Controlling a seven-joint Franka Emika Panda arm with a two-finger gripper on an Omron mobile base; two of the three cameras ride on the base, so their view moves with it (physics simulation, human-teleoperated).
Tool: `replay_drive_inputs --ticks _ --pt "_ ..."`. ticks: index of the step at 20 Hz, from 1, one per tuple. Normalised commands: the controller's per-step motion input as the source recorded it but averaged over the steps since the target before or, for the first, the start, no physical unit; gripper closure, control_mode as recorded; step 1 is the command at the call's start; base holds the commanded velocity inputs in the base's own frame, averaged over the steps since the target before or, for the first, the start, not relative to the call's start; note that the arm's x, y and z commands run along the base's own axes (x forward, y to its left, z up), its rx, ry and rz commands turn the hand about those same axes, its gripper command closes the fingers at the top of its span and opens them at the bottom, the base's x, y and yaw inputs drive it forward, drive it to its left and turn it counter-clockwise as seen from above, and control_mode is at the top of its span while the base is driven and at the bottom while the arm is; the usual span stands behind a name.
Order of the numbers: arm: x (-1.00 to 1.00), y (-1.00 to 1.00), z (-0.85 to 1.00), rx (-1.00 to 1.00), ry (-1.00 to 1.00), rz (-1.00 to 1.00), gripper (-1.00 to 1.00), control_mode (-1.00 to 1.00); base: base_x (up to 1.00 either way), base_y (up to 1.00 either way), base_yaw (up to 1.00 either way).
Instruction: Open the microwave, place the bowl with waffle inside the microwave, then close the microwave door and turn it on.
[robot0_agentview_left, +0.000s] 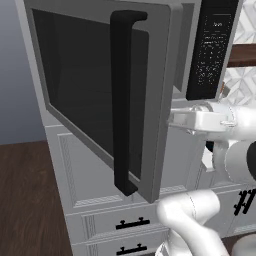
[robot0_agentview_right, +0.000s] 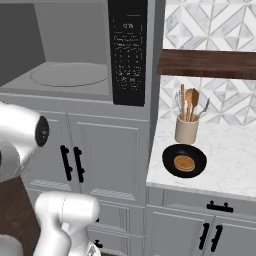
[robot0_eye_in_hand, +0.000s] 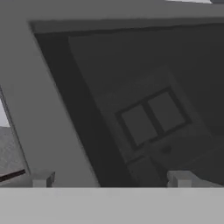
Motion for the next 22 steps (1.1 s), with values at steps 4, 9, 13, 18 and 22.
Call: replay_drive_inputs --ticks 4,9,13,18,22 --pt "0.00 0.79 0.01 -0.03 0.24 -0.12 -1.00 -1.00 0.00 0.00 0.00" --pt "0.01 0.43 0.08 0.00 0.37 -0.13 -1.00 -1.00 0.00 0.00 0.00" --pt "0.04 0.08 0.09 0.00 0.46 -0.13 -1.00 -1.00 0.00 0.00 0.00" --pt "0.04 -0.20 0.07 -0.01 0.66 -0.15 -1.00 -1.00 0.00 0.00 0.00" --pt "0.15 -0.84 0.00 -0.02 0.60 -0.07 -1.00 -1.00 0.00 0.00 0.00"
